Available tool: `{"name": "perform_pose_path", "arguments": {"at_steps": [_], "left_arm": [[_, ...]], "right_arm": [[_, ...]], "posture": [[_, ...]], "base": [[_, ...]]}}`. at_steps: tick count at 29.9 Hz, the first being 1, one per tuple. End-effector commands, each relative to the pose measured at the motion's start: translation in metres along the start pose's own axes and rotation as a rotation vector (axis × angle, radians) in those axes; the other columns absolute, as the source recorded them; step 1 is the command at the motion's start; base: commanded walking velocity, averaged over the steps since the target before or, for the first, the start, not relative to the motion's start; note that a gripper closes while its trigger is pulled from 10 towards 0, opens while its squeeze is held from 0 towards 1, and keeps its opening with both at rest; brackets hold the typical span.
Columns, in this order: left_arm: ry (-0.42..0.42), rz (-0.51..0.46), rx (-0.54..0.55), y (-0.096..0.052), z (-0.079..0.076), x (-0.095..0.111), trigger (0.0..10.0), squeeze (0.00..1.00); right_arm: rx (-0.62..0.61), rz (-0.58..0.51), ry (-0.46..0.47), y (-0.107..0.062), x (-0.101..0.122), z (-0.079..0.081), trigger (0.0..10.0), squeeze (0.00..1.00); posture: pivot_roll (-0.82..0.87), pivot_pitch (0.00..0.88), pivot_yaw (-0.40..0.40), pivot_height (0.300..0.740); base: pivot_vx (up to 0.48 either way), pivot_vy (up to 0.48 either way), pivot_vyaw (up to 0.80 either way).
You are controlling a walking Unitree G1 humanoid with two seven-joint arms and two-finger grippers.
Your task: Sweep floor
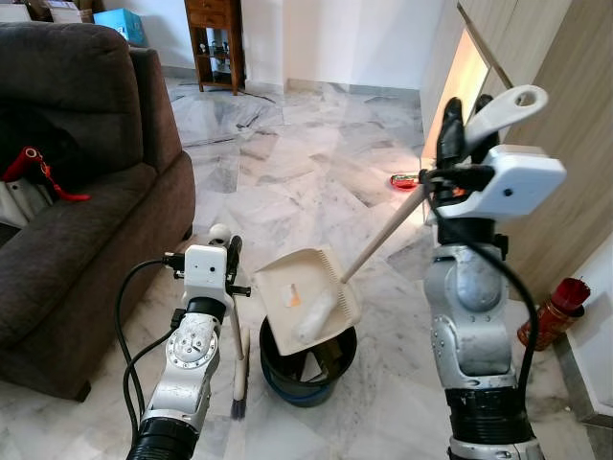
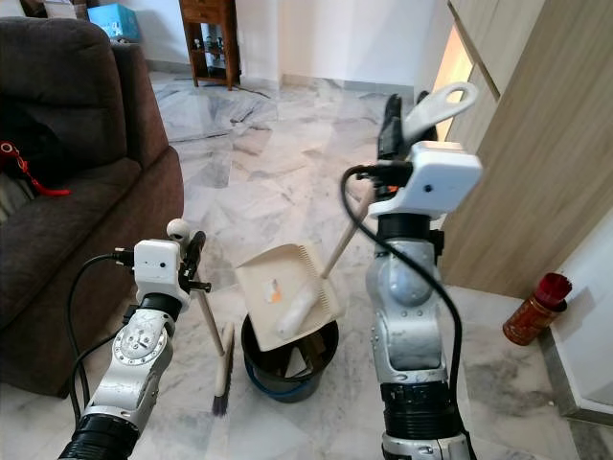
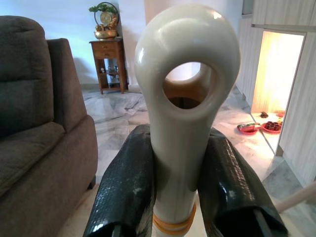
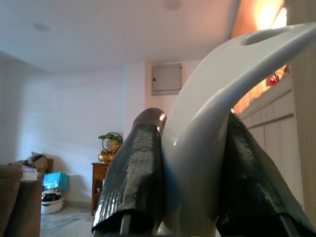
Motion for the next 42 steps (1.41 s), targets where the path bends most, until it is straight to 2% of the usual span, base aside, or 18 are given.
{"name": "perform_pose_path", "arguments": {"at_steps": [1, 7, 9, 15, 19, 27, 32, 42], "left_arm": [[-0.004, -0.063, 0.008, 0.003, 0.002, 0.014, 10.0, 0.00], [-0.009, -0.064, 0.002, 0.003, 0.000, 0.014, 10.0, 0.00], [-0.001, -0.069, -0.002, 0.003, -0.001, 0.015, 10.0, 0.00], [0.006, -0.076, -0.012, 0.003, -0.004, 0.017, 10.0, 0.00], [0.006, -0.077, -0.013, 0.003, -0.004, 0.017, 10.0, 0.00], [0.013, -0.080, -0.019, 0.003, -0.005, 0.017, 10.0, 0.00], [0.013, -0.081, -0.022, 0.004, -0.005, 0.017, 10.0, 0.00], [0.014, -0.085, -0.025, 0.005, -0.005, 0.018, 10.0, 0.00]], "right_arm": [[0.060, -0.101, -0.025, 0.000, 0.019, 0.014, 10.0, 0.00], [0.130, -0.105, -0.060, -0.006, 0.015, 0.030, 10.0, 0.00], [0.174, -0.099, -0.077, -0.012, 0.011, 0.040, 10.0, 0.00], [0.199, -0.102, -0.077, -0.018, 0.009, 0.051, 10.0, 0.00], [0.186, -0.120, -0.082, -0.020, 0.011, 0.052, 10.0, 0.00], [0.069, -0.207, -0.137, -0.023, 0.022, 0.046, 10.0, 0.00], [0.069, -0.223, -0.159, -0.024, 0.023, 0.047, 10.0, 0.00], [0.131, -0.303, -0.220, -0.032, 0.031, 0.067, 10.0, 0.00]], "posture": [[0.02, 0.000, -0.022, 0.740], [0.02, 0.000, -0.026, 0.740], [0.02, 0.000, -0.028, 0.740], [0.03, 0.000, -0.030, 0.740], [0.02, 0.000, -0.030, 0.740], [0.03, 0.000, -0.027, 0.740], [0.03, 0.000, -0.026, 0.740], [0.03, 0.000, -0.023, 0.740]], "base": [[0.000, 0.000, 0.00], [0.000, 0.000, 0.00], [0.000, 0.000, 0.00], [0.000, 0.000, 0.00], [0.000, 0.000, 0.00], [0.000, 0.000, 0.00], [0.000, 0.000, 0.00], [0.000, 0.000, 0.00]]}}
Point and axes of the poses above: a point about 5 cm out from each wrist's last joint towards the gripper, its own y axis pointing out of the wrist towards the gripper, its own x axis along the axis of the wrist's last joint, z = x × y, the point moved 3 cm from there along y, pointing out of the wrist towards the gripper, and after that the axes turned 13 degrees about y, right-handed, at the moved point
